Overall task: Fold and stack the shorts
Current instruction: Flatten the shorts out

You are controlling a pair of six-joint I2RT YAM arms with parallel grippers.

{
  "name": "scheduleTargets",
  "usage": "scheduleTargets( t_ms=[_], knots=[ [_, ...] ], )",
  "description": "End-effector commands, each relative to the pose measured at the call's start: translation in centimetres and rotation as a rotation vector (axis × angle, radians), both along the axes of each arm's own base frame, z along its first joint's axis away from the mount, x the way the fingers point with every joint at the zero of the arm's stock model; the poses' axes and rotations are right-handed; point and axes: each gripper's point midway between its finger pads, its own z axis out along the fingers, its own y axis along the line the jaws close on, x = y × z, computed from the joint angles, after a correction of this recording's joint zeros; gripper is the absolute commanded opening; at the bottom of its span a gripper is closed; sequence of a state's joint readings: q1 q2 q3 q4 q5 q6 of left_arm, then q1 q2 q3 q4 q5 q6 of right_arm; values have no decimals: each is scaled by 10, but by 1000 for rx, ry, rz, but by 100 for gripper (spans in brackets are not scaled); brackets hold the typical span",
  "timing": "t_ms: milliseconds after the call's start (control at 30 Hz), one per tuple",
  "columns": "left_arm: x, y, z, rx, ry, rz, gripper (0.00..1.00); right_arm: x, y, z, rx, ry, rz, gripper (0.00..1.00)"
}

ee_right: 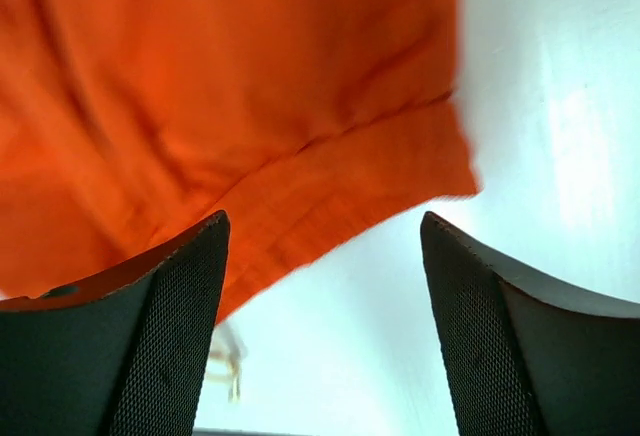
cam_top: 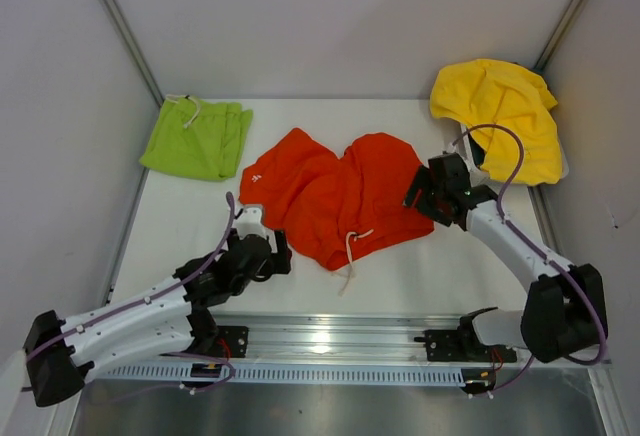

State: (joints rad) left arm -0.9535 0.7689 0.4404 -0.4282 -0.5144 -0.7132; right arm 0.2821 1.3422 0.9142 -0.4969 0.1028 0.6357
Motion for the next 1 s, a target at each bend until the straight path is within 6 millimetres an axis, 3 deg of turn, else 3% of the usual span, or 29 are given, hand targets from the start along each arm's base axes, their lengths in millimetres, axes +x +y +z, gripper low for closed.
scheduleTargets(
  t_ms=[0, 67, 167, 233, 433, 567, 700, 800, 967],
  knots=[
    [17, -4, 41, -74, -88, 40, 92, -21, 27, 36, 5, -84, 113, 79],
    [22, -1, 51, -111, -86, 59, 94, -36, 45, 47, 58, -130, 156, 78],
    [30, 5, 64, -151, -73, 80, 94, -64, 97, 59, 199, -181, 298, 75],
    [34, 11, 68, -154, -64, 90, 94, -89, 127, 51, 219, -168, 373, 74],
    [44, 21, 101, -232, -92, 121, 95, -119, 192, 46, 269, -195, 499, 73],
    [43, 22, 113, -262, -103, 113, 95, -127, 222, 34, 275, -182, 544, 73],
    [41, 26, 120, -257, -107, 118, 95, -119, 248, 15, 276, -159, 565, 73],
    [40, 30, 121, -252, -113, 125, 95, -115, 260, -3, 261, -127, 576, 73],
    [40, 36, 120, -241, -122, 137, 95, -103, 279, -8, 262, -146, 594, 66]
  ],
)
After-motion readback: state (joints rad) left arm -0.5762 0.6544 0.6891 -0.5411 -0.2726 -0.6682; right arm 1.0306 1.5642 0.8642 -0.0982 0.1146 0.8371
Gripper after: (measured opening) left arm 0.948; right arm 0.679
